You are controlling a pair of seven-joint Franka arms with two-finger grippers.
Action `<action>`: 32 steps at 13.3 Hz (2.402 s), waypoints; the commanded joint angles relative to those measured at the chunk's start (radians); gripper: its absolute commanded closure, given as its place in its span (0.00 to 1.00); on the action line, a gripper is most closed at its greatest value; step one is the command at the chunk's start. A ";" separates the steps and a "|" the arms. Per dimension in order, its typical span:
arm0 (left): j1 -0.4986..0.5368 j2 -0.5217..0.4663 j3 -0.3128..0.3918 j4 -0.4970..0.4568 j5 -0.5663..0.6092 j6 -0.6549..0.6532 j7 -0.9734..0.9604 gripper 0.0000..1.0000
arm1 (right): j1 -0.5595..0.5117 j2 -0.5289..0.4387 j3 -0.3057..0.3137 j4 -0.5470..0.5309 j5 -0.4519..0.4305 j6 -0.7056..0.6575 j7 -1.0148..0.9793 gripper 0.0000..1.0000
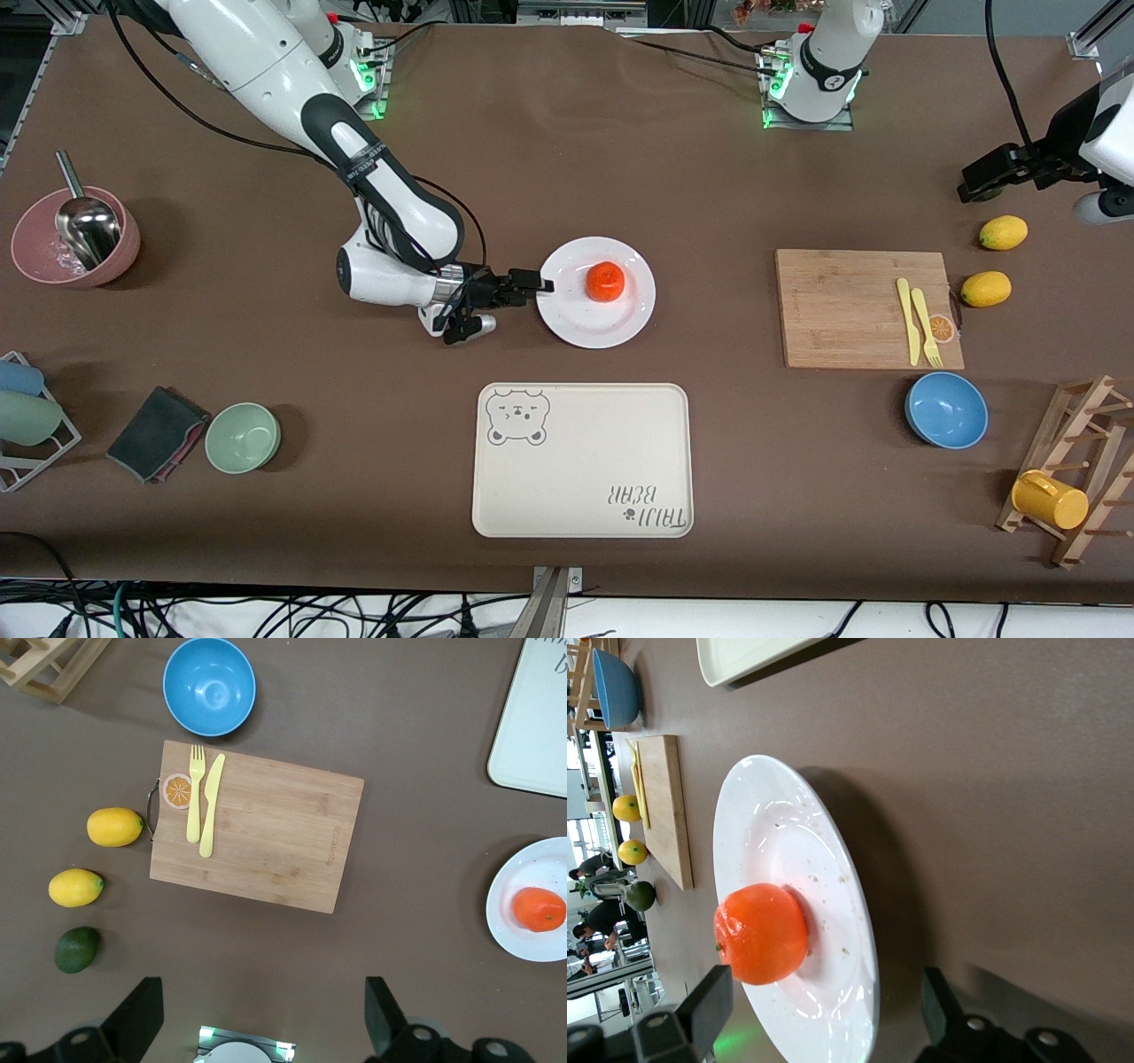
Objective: Place orange and plate with both arms
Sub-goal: 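Move the right gripper to the plate rim and grip it, then slide the plate with the right gripper onto the bear tray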
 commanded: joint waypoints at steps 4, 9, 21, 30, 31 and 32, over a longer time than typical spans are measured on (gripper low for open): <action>0.007 0.005 -0.011 0.024 0.009 -0.021 0.012 0.00 | 0.010 0.051 0.009 0.058 0.029 0.030 -0.028 0.28; 0.007 0.005 -0.011 0.024 0.009 -0.021 0.012 0.00 | 0.010 0.055 0.009 0.065 0.029 0.030 -0.029 0.59; 0.007 0.005 -0.011 0.024 0.009 -0.021 0.012 0.00 | -0.001 0.069 0.006 0.070 0.029 0.030 -0.062 1.00; 0.007 0.005 -0.011 0.024 0.008 -0.021 0.012 0.00 | -0.028 0.064 0.007 0.111 0.184 0.021 -0.103 1.00; 0.007 0.005 -0.011 0.024 0.008 -0.021 0.012 0.00 | -0.030 0.064 0.007 0.119 0.205 0.017 -0.103 1.00; 0.007 0.004 -0.011 0.024 0.008 -0.021 0.012 0.00 | -0.030 0.064 0.007 0.128 0.225 0.017 -0.103 1.00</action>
